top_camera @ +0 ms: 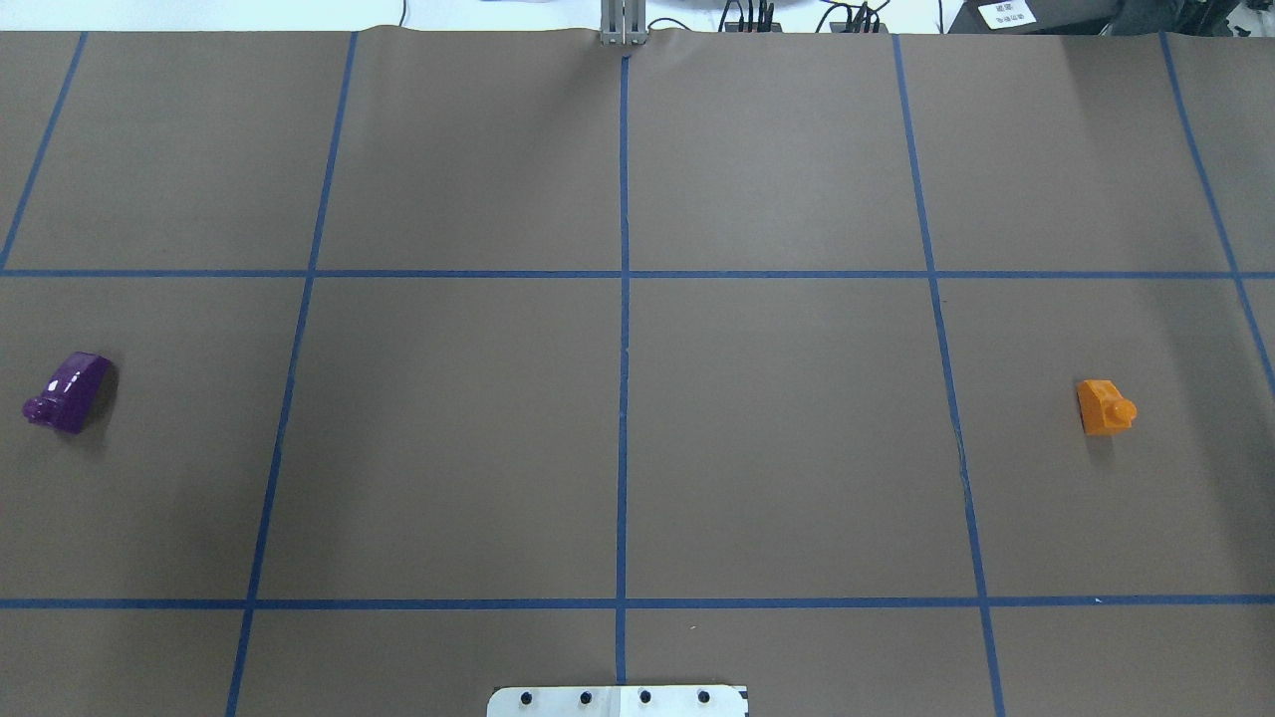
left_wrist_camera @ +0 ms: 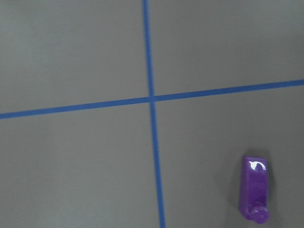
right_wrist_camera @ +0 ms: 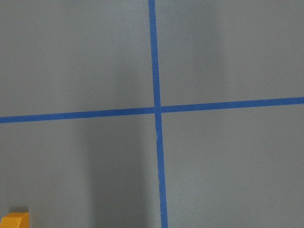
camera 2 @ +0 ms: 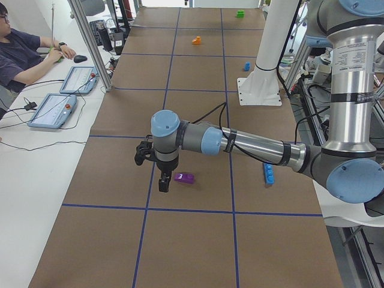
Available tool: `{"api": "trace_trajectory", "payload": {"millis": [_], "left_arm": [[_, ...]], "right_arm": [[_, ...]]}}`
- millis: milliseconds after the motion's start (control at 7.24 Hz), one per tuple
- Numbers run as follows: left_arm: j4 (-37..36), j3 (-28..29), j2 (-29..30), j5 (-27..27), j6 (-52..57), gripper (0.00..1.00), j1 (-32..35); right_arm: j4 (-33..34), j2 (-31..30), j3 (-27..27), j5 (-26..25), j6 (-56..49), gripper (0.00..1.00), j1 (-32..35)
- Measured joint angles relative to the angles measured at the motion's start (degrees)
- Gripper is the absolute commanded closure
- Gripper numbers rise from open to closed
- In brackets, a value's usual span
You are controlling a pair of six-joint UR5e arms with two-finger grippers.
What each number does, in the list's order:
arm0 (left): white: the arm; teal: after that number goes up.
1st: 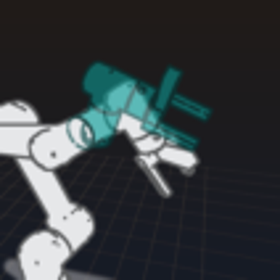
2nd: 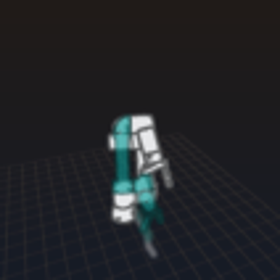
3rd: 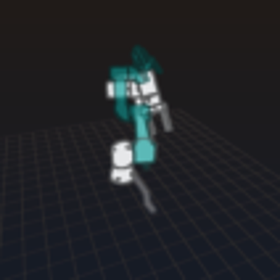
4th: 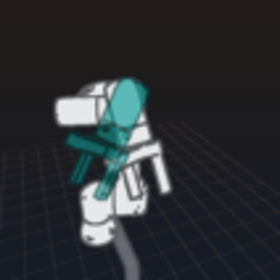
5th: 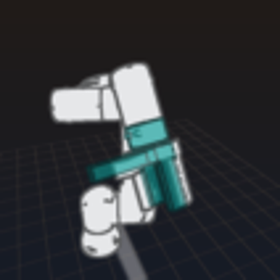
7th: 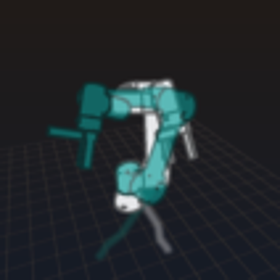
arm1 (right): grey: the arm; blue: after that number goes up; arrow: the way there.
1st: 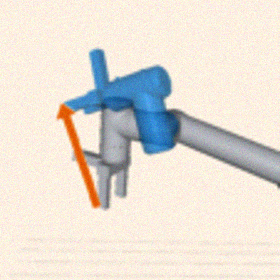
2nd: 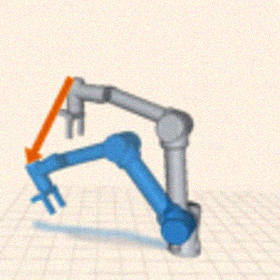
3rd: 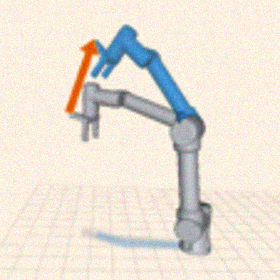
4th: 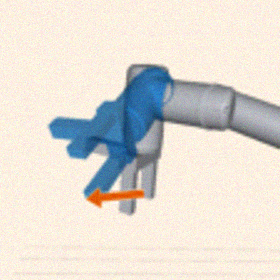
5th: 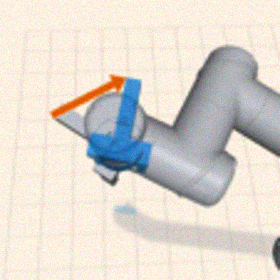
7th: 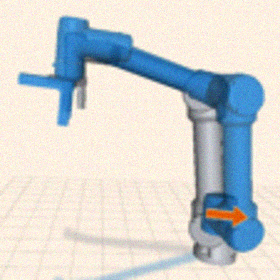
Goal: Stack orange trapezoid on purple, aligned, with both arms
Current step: 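Move the left gripper down over the purple trapezoid block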
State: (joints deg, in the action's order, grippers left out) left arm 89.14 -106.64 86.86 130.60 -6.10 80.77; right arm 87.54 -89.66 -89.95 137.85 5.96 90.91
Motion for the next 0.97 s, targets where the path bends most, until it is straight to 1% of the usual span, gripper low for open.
{"api": "trace_trajectory", "payload": {"millis": [276,552,691,967], "left_arm": [[7.2,1.3,-1.0,0.0,-3.8,0.0,-3.9],[16.1,2.1,-4.4,-0.2,-7.0,0.0,-6.4],[19.6,2.4,-5.3,-0.8,-12.7,0.0,-8.7],[27.6,4.4,-6.0,-4.2,-24.2,0.0,-15.4]], "right_arm": [[0.0,-0.1,-0.1,0.1,0.0,0.0,0.0],[0.0,-0.1,-0.3,0.1,0.0,0.0,0.0],[0.0,-0.2,-0.6,0.1,0.0,0.0,0.0],[0.0,-0.3,-0.9,0.1,0.0,0.0,0.0]]}}
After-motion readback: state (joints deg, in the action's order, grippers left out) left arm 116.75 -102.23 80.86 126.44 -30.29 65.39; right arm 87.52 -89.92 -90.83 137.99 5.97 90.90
